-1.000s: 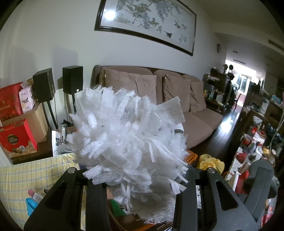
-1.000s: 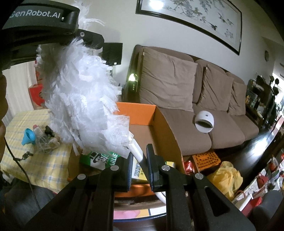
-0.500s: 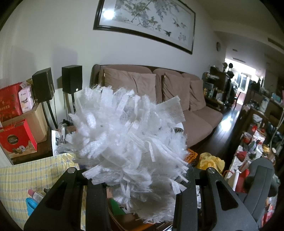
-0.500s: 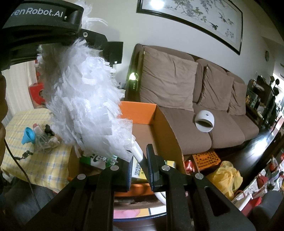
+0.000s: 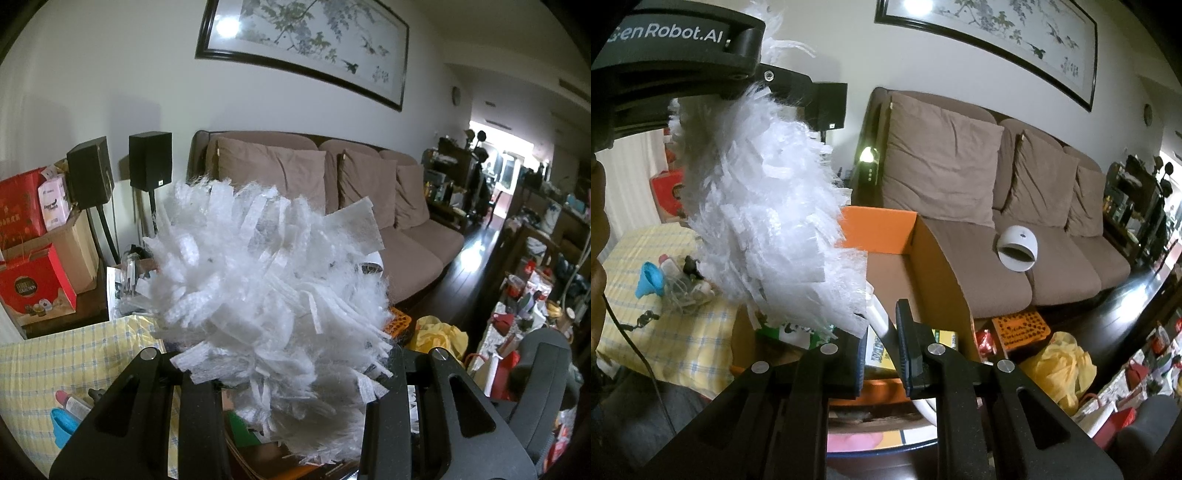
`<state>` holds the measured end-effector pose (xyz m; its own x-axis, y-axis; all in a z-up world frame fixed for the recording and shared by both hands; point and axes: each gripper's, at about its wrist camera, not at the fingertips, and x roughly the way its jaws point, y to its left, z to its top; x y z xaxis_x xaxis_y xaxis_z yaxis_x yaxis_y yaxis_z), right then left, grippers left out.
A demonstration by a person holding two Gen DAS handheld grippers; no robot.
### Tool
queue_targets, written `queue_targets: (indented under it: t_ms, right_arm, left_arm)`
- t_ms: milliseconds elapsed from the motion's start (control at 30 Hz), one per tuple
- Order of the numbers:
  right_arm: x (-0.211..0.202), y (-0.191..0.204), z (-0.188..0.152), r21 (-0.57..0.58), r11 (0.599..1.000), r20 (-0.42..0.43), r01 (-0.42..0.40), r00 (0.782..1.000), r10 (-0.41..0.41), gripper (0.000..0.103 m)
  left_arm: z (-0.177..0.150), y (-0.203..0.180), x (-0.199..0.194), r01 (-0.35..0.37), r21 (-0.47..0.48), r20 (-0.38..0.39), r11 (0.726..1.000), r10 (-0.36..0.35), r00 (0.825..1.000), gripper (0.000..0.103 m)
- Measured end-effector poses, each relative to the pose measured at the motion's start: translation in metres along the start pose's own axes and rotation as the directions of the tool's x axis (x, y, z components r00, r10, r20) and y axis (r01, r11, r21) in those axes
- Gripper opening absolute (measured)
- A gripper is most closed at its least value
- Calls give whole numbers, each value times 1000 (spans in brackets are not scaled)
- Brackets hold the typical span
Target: Organize objects
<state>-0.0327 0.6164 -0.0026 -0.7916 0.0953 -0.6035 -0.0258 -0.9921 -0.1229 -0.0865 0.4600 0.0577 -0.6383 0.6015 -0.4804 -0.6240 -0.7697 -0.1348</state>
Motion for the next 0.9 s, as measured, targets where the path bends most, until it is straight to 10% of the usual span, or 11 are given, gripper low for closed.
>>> queue_targets:
  t_ms: [900]
  right_arm:
    - [5, -3, -4, -1, 1000, -24, 10, 1000, -10, 15]
  left_arm:
    - [-11, 0, 8, -4, -9, -17, 1000, 4, 1000, 32]
